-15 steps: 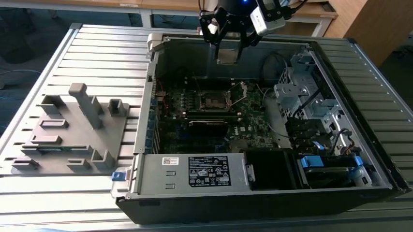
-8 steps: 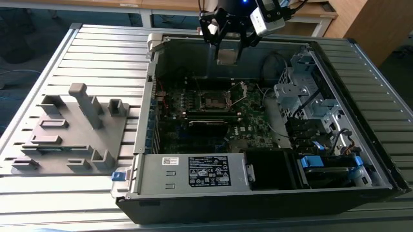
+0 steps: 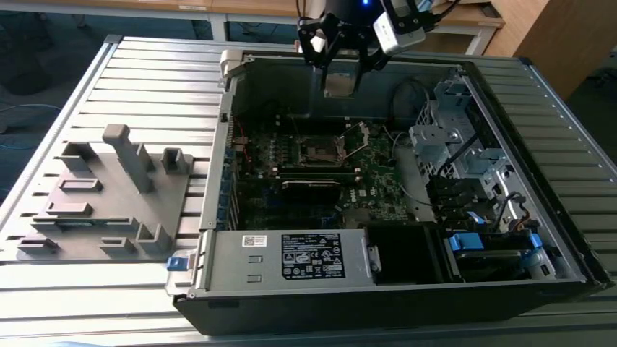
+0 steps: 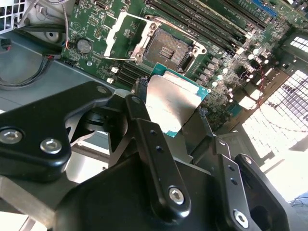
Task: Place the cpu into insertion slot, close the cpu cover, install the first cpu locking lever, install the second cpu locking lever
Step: 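Place the cpu into insertion slot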
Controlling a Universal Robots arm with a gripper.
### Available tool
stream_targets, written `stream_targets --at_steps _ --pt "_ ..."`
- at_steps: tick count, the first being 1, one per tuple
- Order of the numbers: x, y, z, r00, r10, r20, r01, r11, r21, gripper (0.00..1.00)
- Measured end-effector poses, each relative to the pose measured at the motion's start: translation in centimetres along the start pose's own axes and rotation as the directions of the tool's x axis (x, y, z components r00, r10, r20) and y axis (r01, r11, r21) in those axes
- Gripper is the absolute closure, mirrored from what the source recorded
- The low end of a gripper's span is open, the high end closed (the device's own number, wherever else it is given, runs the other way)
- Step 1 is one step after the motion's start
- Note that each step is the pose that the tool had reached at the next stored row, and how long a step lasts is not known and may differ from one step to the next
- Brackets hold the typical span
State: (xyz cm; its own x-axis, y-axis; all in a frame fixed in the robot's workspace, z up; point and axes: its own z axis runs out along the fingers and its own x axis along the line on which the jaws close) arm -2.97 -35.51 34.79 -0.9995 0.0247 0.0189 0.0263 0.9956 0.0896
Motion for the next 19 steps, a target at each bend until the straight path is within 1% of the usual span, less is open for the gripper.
stream_targets --at_steps 3,5,13,19 --pt "0.0 -0.01 0.11 1.0 0.0 -0.0002 0.0 1.0 0.0004 0.46" --pt "-0.01 -0.05 0.57 1.0 0.0 -0.0001 0.0 1.0 0.0003 0.46" --pt "-0.01 -0.07 0.76 1.0 0.0 -0.0001 0.0 1.0 0.0002 0.46" --pt "-0.01 -0.07 0.77 1.0 0.0 -0.0001 0.0 1.0 0.0003 0.46"
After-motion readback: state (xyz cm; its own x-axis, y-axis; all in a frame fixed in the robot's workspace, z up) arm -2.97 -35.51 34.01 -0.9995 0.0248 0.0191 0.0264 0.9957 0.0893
